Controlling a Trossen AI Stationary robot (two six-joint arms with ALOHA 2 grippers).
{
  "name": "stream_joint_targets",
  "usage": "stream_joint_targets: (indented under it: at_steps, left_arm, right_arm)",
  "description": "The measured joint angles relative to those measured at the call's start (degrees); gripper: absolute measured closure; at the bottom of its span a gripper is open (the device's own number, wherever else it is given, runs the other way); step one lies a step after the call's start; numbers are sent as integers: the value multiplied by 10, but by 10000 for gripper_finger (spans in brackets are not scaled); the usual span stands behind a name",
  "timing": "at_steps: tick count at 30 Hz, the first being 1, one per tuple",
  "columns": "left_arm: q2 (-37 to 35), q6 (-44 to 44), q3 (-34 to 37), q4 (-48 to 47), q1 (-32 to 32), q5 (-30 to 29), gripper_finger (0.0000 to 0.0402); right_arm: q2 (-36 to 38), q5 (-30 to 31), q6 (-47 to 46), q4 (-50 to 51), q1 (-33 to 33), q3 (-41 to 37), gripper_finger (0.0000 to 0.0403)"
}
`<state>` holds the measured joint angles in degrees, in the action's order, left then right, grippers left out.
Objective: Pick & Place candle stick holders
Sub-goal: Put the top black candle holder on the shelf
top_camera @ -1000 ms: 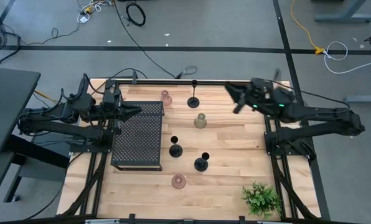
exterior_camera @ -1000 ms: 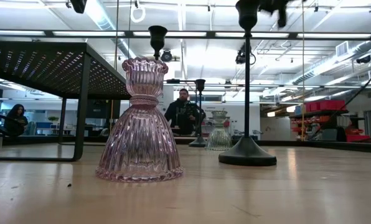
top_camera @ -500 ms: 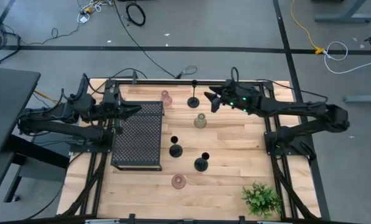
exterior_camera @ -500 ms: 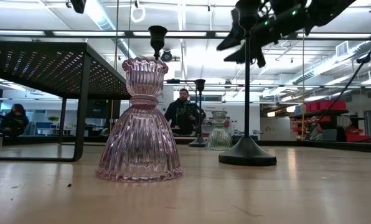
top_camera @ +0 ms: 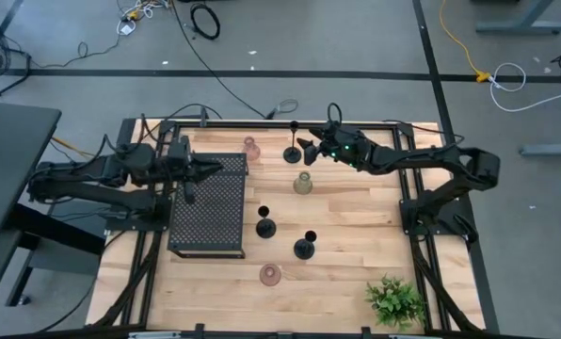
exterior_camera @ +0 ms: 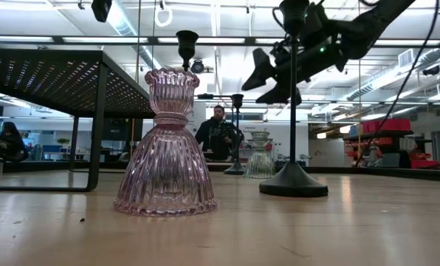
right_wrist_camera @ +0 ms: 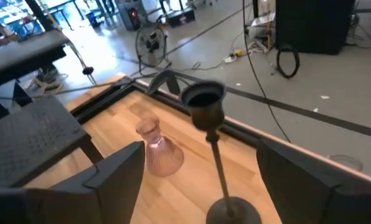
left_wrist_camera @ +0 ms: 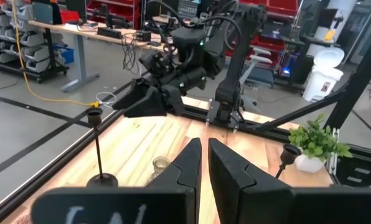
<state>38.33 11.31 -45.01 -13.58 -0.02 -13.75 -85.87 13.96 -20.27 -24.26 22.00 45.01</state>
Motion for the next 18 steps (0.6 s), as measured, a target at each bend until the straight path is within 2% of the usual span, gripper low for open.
stream_joint_targets:
  at_steps: [8, 15, 18]
  left_arm:
    - [19, 0, 0, 0, 0, 0, 371]
    - [20, -1, 0, 1, 0, -2, 371]
    - [21, -2, 0, 0, 0, -8, 371]
  right_arm:
    - [-82, 1, 30, 3, 19, 64, 92]
    - [-146, -1, 59, 59, 24, 148, 93]
    - [-159, -10, 59, 69, 23, 168, 107]
